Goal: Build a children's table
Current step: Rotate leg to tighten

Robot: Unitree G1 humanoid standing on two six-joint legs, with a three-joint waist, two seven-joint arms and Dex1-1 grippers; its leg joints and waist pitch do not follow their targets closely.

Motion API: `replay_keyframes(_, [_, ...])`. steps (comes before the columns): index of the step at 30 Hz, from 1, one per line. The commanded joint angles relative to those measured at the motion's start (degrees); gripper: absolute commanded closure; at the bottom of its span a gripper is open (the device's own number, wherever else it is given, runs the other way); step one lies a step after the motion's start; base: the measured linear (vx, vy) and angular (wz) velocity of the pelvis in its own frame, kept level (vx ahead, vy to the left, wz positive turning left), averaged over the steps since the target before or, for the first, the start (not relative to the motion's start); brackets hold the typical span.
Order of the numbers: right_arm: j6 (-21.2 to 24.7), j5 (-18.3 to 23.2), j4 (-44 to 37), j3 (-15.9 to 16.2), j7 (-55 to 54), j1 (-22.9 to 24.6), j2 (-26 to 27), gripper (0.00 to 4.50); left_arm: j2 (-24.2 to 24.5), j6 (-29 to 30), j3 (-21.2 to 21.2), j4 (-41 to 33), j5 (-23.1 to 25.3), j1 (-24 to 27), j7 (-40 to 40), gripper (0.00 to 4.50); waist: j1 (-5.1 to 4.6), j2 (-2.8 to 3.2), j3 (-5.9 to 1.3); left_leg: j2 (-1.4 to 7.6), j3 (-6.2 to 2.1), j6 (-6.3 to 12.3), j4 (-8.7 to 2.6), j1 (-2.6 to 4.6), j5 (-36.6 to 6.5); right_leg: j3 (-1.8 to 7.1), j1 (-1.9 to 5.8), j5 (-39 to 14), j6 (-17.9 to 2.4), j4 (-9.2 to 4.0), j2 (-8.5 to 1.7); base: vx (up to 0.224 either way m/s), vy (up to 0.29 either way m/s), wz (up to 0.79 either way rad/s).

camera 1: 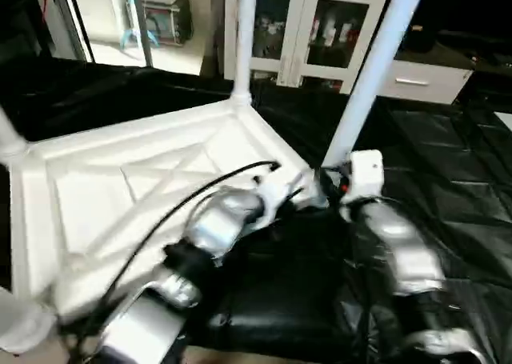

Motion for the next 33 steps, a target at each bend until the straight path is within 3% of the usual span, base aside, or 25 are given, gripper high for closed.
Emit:
replay_keyframes(1, [2.2, -3.4, 4.6, -0.3, -3.4, 1.0, -0.8, 2.62, -0.3, -1.7, 0.8, 0.2, 0.7, -1.8, 1.2, 4.50, 0.04, 0.37, -3.10, 2.68, -1.42, -0.40, -4.99, 0.34, -16.1, 2.08, 1.87, -15.8, -9.6, -4.54, -3.51, 0.000, 0.000, 0.00])
replay_keyframes(3, [1.9, -3.1, 4.2, 0.0, -2.7, 0.9, -0.2, 2.62, -0.3, -1.8, 0.6, 0.3, 1.1, -2.0, 1.3, 4.50, 0.27, 0.41, -3.23, 2.68, -1.24, 0.98, -4.83, 0.13, -12.8, 2.13, 2.34, -11.1, -10.8, -4.06, -3.61, 0.000, 0.000, 0.00])
replay_keyframes(5, [1.3, -1.8, 3.1, -0.7, -2.0, 0.9, 0.9, 2.62, 0.3, -2.5, 0.3, 1.0, 1.5, -2.2, 1.3, 4.50, 0.35, 0.41, -3.17, 2.73, -1.16, 1.81, -4.83, 0.08, -11.4, 2.11, 2.48, -9.9, -11.5, -3.96, -3.65, 0.000, 0.000, 0.00])
replay_keyframes(8, [-0.7, 1.4, 0.6, -1.2, 2.4, 1.4, 1.6, 2.62, 1.5, -5.0, -0.4, 2.2, 1.6, -2.3, 0.7, 4.50, 0.38, 0.30, -3.00, 2.85, -1.14, 1.88, -4.97, 0.16, -12.7, 2.10, 2.48, -12.4, -11.6, -4.21, -3.74, 0.000, 0.000, 0.00])
replay_keyframes(9, [-2.1, 3.1, -2.0, -0.9, 5.9, 2.4, 0.8, 2.06, 2.3, -7.5, -0.5, 2.5, 1.5, -2.0, -0.1, 4.50, 0.48, 0.39, -2.89, 2.98, -1.24, 1.76, -5.09, 0.30, -14.1, 2.12, 2.41, -14.7, -11.1, -4.44, -3.86, 0.000, 0.000, 0.00])
replay_keyframes(15, [-2.0, 7.2, -9.4, -1.9, 13.4, 6.1, -3.2, 1.57, 5.5, -12.2, -2.0, 0.9, 1.5, 0.0, -4.7, 4.50, 0.69, 0.80, -2.69, 3.03, -1.30, 2.53, -5.10, 0.06, -13.8, 2.23, 2.56, -17.0, -10.1, -4.64, -3.98, 0.000, 0.000, 0.00])
replay_keyframes(17, [-1.1, 8.2, -12.1, -3.1, 14.9, 7.5, -4.9, 1.39, 6.8, -13.9, -2.6, -0.3, 1.2, 1.2, -7.5, 4.50, 0.63, 0.87, -2.68, 3.17, -1.23, 2.78, -5.04, -0.02, -12.1, 2.29, 2.49, -14.7, -11.0, -4.32, -3.92, 0.000, 0.000, 0.00])
replay_keyframes(20, [1.3, 10.5, -16.4, -4.2, 19.6, 9.7, -8.3, 1.09, 8.8, -16.7, -3.7, -2.6, 0.4, 3.1, -11.9, 4.50, 0.83, 1.31, -2.59, 3.30, -1.24, 3.09, -5.09, 0.10, -11.9, 2.34, 2.57, -13.4, -11.8, -4.13, -3.88, 0.000, 0.000, 0.00])
replay_keyframes(24, [4.1, 14.1, -22.3, -3.5, 30.3, 12.9, -16.1, 0.73, 12.8, -23.3, -5.9, -7.8, -3.0, 6.8, -22.2, 4.50, 1.20, 1.24, -2.42, 3.46, -1.09, 3.75, -5.12, 0.07, -13.2, 2.44, 2.62, -14.6, -12.0, -4.31, -4.03, 0.000, 0.000, 0.00])
replay_keyframes(26, [4.9, 15.7, -24.2, -2.0, 36.8, 14.3, -20.0, 0.65, 14.0, -22.1, -5.8, -10.6, -4.5, 8.0, -25.6, 4.50, 1.41, 1.25, -2.34, 3.51, -1.09, 3.49, -5.16, 0.18, -14.1, 2.45, 2.44, -17.5, -11.4, -4.49, -4.15, 0.000, 0.000, 0.00])
replay_keyframes(28, [6.3, 17.2, -25.6, -0.2, 44.4, 15.6, -24.6, 0.40, 15.0, -20.6, -5.6, -13.3, -6.3, 9.0, -28.6, 4.50, 1.76, 1.71, -2.19, 3.52, -1.06, 2.98, -5.17, 0.37, -15.1, 2.47, 2.22, -20.2, -10.9, -4.73, -4.10, 0.000, 0.000, 0.00])
replay_keyframes(33, [8.0, 17.3, -26.0, 2.2, 51.5, 15.5, -29.6, 0.03, 16.5, -18.1, -5.4, -18.0, -10.3, 10.7, -34.9, 4.50, 1.96, 1.60, -2.30, 3.60, -0.85, 3.43, -5.08, 0.27, -13.6, 2.43, 2.16, -19.4, -11.4, -4.48, -4.13, 0.000, 0.000, 0.00])
